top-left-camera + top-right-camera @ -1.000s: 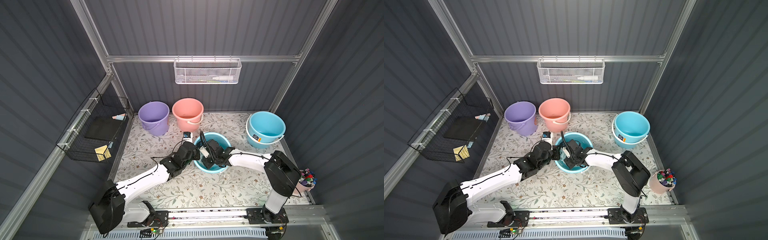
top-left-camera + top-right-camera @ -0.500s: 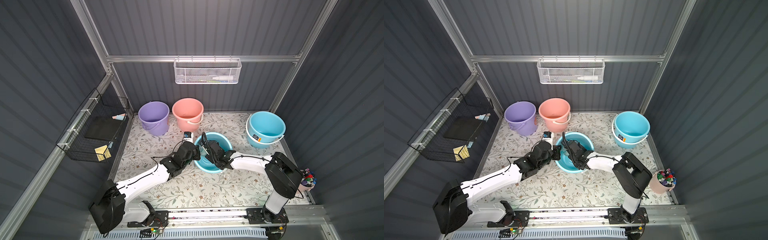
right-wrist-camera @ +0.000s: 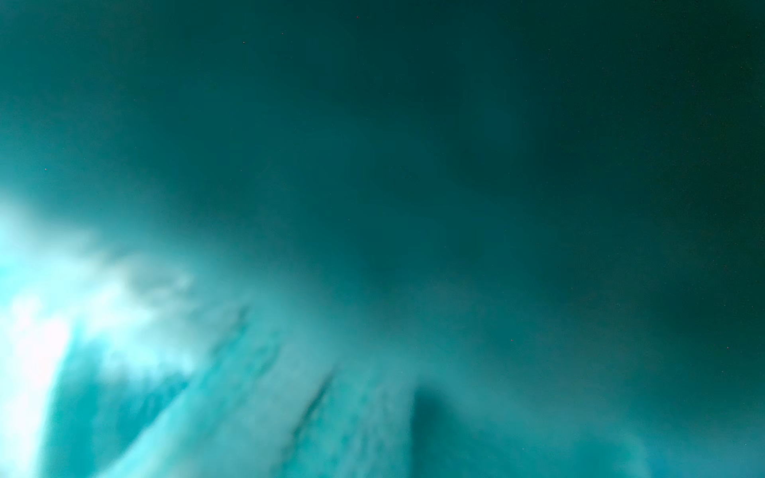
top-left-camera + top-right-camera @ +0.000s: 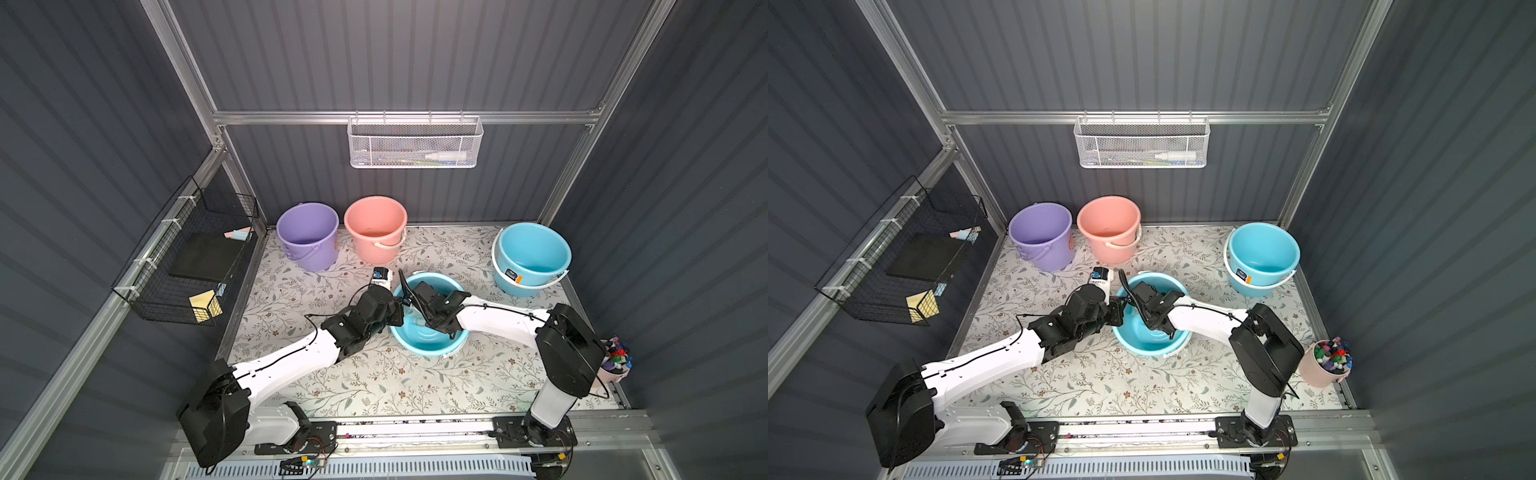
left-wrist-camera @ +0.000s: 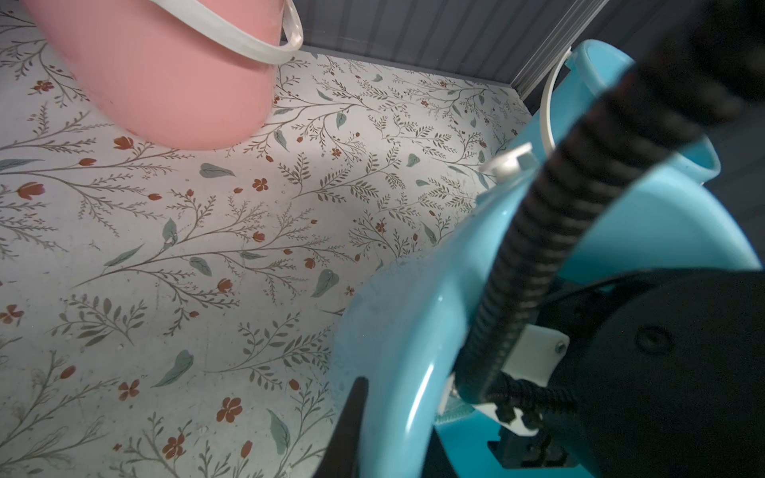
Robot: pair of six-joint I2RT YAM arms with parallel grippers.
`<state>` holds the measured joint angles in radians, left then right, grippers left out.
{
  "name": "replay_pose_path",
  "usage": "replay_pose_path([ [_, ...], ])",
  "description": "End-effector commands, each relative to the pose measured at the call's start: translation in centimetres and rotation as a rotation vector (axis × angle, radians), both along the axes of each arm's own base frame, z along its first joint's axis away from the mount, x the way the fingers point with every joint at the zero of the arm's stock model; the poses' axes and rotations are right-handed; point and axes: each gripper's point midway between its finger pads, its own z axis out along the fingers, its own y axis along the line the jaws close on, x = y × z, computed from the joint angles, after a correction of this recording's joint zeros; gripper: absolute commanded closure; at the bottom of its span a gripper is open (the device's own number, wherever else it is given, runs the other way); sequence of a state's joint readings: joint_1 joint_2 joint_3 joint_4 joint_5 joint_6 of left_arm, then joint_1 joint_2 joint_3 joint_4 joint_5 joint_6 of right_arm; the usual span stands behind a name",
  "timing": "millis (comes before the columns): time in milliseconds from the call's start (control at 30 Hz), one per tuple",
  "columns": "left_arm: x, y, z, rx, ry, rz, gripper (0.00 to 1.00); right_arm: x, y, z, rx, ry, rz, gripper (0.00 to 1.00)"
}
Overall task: Wipe the inside of the bucket with a cloth
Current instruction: Wipe the dirt from the inside of the bucket.
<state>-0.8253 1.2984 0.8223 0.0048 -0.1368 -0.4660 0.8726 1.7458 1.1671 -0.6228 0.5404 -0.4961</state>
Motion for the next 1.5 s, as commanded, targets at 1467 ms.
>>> replay_pose_path([
  [1467, -1.3, -2.1, 0.2, 0.004, 0.021, -0.112, 1.00, 1.7, 11.2, 4.6, 1.036, 0.149, -0.299, 1.00],
])
